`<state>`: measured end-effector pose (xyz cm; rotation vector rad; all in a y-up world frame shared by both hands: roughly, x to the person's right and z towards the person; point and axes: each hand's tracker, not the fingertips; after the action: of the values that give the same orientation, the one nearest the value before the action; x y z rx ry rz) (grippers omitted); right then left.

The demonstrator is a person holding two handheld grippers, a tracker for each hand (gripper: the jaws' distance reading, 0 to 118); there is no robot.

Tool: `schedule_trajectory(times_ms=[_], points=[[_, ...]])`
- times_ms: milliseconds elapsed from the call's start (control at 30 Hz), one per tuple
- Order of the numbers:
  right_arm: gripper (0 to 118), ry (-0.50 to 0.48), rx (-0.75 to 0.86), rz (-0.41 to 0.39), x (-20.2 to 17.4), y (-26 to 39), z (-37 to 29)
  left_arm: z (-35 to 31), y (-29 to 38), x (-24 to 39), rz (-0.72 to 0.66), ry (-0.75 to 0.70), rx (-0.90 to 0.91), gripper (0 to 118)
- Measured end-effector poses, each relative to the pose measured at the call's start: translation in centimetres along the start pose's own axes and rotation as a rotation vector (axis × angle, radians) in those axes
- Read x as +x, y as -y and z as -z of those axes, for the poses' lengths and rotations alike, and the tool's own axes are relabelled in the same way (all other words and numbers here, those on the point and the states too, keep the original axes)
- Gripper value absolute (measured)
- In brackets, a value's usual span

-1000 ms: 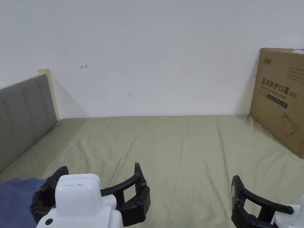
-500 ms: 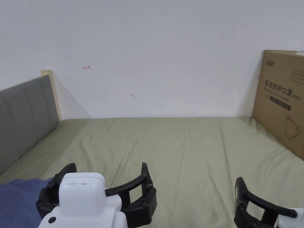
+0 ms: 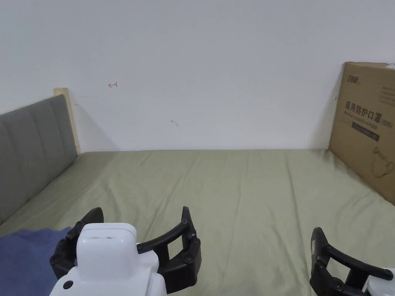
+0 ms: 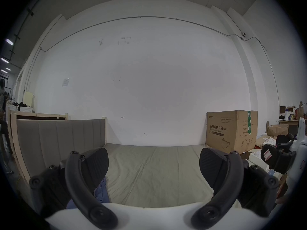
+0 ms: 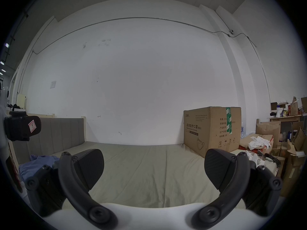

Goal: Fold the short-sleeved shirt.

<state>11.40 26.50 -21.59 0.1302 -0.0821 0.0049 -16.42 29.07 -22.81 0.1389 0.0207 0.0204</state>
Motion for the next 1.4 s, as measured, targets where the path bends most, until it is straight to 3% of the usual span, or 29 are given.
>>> schedule_trajectory(times_ms=[267, 300, 333, 367, 400, 433, 467, 533, 633, 800, 1100, 1200, 1300, 1400], points=[[118, -0.021, 0.01, -0.014, -0.1, 0.0, -0.1, 0.2, 0.2, 0.0, 0.005, -0.01, -0.018, 107], [117, -0.019, 0.012, -0.016, -0.1, 0.0, -0.2, 0.2, 0.1, 0.0, 0.004, -0.009, -0.017, 94], [113, -0.018, 0.009, -0.014, -0.1, -0.1, -0.2, 0.1, 0.1, 0.0, 0.003, -0.009, -0.016, 65], [91, -0.008, -0.012, -0.014, -0.2, -0.2, -0.1, -0.1, 0.0, -0.2, -0.004, 0.011, -0.014, 18], [51, -0.004, -0.012, -0.019, -0.3, -0.1, 0.0, -0.3, -0.1, -0.3, -0.021, 0.064, -0.01, 2], [5, -0.008, -0.012, -0.019, -0.3, -0.1, 0.0, -0.3, -0.3, -0.3, -0.023, 0.077, -0.042, 2], [1, -0.008, -0.012, -0.021, -0.3, -0.1, 0.0, 0.1, -0.2, -0.3, 0.016, 0.099, -0.078, 2], [1, 0.076, -0.047, -0.063, -0.5, -0.2, 0.4, 0.2, 0.1, -0.5, -0.008, 0.128, -0.075, 0], [1, 0.006, -0.095, 0.04, 0.7, -0.7, 0.5, 0.2, 0.6, 0.2, 0.03, 0.086, -0.098, 0], [1, 0.038, -0.079, 0.004, 1.1, -0.5, 0.4, 0.4, 0.7, 0.0, -0.011, 0.123, -0.112, 0], [1, 0.013, -0.077, -0.02, 0.6, -0.4, 0.9, 0.5, 0.4, -0.9, -0.041, 0.133, -0.116, 0], [1, -0.073, -0.102, -0.019, -1.2, -0.7, 2.4, -0.3, -1.5, -3.5, -0.005, 0.072, -0.109, 0], [1, -0.197, -0.101, -0.005, -5.3, -0.9, 3.9, -2.1, -3.0, -7.9, 0.082, -0.1, -0.075, 0], [1, -0.362, -0.112, 0.007, -10.2, -1.1, 4.6, -4.9, -3.5, -12.7, 0.05, -0.235, -0.058, 0]])
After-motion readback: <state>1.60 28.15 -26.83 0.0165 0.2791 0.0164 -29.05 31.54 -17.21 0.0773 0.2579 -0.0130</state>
